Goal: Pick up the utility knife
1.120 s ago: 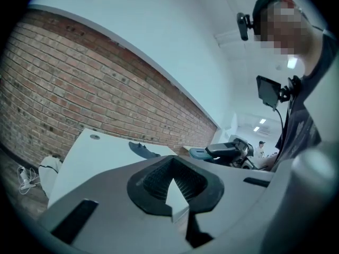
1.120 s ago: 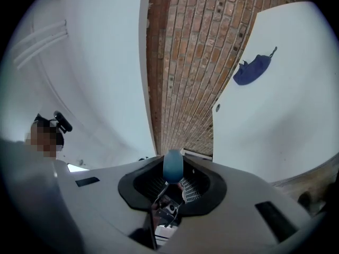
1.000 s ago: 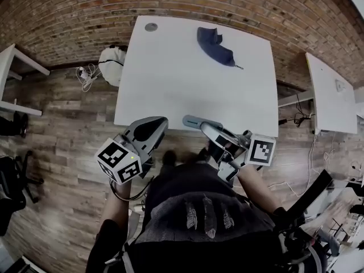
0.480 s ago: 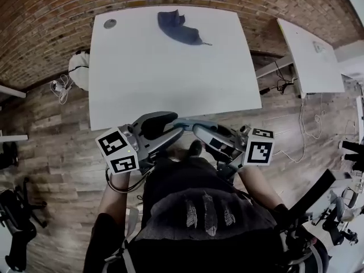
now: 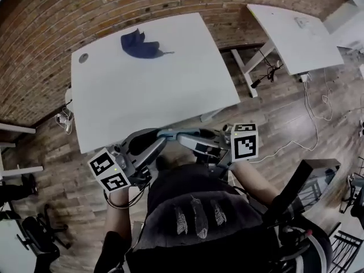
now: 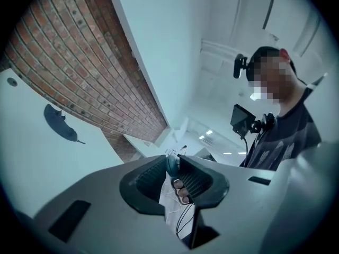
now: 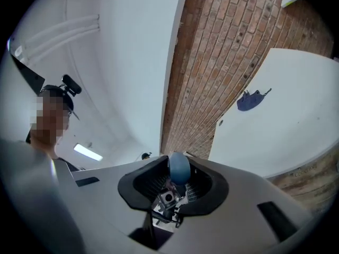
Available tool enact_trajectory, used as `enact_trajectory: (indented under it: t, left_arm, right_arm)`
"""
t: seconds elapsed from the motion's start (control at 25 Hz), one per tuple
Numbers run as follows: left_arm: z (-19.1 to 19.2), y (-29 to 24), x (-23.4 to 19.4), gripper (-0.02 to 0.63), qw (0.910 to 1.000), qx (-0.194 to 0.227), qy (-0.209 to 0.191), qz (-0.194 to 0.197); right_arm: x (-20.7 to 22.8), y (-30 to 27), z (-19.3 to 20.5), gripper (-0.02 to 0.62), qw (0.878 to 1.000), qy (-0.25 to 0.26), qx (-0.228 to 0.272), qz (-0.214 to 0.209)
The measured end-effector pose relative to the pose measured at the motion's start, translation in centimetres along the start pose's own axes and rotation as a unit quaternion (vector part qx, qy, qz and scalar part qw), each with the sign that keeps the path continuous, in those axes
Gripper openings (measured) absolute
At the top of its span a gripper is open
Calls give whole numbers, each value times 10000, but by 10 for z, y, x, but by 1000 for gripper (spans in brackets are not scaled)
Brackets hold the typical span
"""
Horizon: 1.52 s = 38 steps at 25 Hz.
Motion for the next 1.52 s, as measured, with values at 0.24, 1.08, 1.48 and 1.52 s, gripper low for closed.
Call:
enact_trajectory:
  t: [0.24,1.08,1.48,1.52]
  left_arm:
    - [6,-64,28,66,9993,188,52,-323]
    - [19,-65,33,55,9873,852,610,-1194]
    - [3,11,33,55,9839,1394,711,-866]
    - [2,21,32,55,9830,1452,734,-848]
  right_arm:
    - [0,65,-25,78,9989,-274,203,-326]
    - [35,136,-45,110,9918,-950,629,-572]
    - [-4,74,6,0,9989,49,401,254]
    - [-8,65,12,0,9990,76,342,280]
Point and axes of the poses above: the fingertips, and each gripper's own axes: y backward along the fingers, x to its right, z out of its underside, the point moved 3 cm from there along y, backward along the fingers, and after that the axes turned 9 degrees about -y, right-handed, at the moved point
